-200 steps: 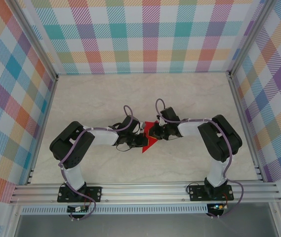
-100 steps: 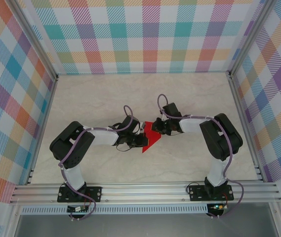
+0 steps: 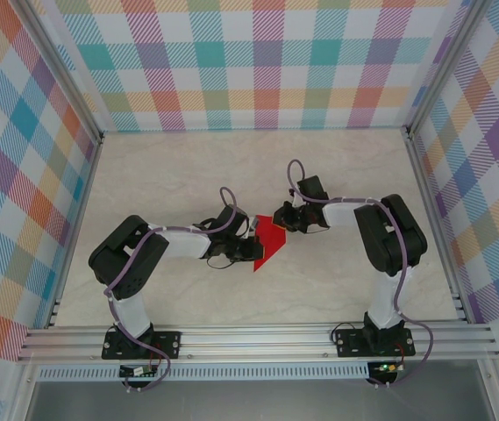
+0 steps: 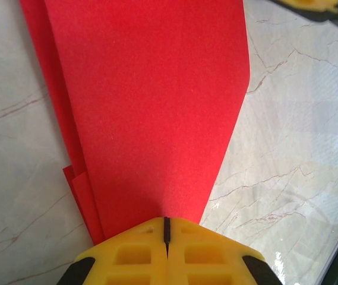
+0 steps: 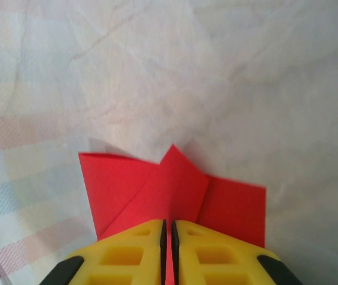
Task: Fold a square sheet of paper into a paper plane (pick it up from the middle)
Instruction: Fourth fold the wing at the center of the table.
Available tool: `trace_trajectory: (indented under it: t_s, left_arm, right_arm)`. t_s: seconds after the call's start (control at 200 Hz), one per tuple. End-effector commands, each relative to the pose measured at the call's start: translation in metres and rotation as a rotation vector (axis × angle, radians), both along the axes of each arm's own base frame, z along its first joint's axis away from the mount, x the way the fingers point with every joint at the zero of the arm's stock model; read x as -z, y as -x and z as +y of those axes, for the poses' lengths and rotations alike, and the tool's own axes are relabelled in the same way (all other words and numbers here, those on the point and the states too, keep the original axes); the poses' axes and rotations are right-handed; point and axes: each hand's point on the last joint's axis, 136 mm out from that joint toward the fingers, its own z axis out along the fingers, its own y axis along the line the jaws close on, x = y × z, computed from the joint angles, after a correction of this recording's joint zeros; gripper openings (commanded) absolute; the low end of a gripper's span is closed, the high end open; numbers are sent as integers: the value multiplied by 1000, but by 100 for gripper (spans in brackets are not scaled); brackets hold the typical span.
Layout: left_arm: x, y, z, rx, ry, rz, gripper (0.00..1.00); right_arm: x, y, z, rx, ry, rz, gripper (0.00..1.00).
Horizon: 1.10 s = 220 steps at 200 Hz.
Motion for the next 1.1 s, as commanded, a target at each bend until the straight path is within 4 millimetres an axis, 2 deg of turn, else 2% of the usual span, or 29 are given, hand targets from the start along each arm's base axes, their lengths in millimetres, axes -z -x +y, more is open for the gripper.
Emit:
trace_trajectory:
  t_s: [0.0, 0.095, 0.365, 0.485, 0.565, 0.695, 0.82, 0.935, 1.095]
  left_arm:
    - [75, 55, 64, -7, -303, 218, 0]
    - [75, 56, 64, -5, -305, 220, 0]
    - [74, 53, 62, -11, -306, 213, 0]
    - [74, 53, 63, -11, -306, 214, 0]
    - [74, 53, 62, -10, -305, 215, 0]
    - [74, 52, 61, -8, -303, 215, 0]
    - [72, 52, 62, -9, -303, 213, 0]
    - [72, 53, 62, -9, -304, 214, 0]
    - [73, 52, 62, -8, -304, 215, 0]
  right_arm:
    - [4, -27, -19, 63, 64, -58, 14]
    - [-4, -28, -18, 58, 50, -63, 14]
    - [-41, -10, 2, -6, -35, -122, 17]
    - [-44, -8, -1, 3, -19, -136, 18]
    - [-46, -5, 6, -23, -35, -140, 19]
    - [-42, -2, 8, -40, -16, -121, 18]
    - [-38, -7, -15, 37, 97, -120, 21]
    - [-44, -10, -26, 62, 128, -123, 21]
    - [-58, -2, -5, -23, 2, -139, 20]
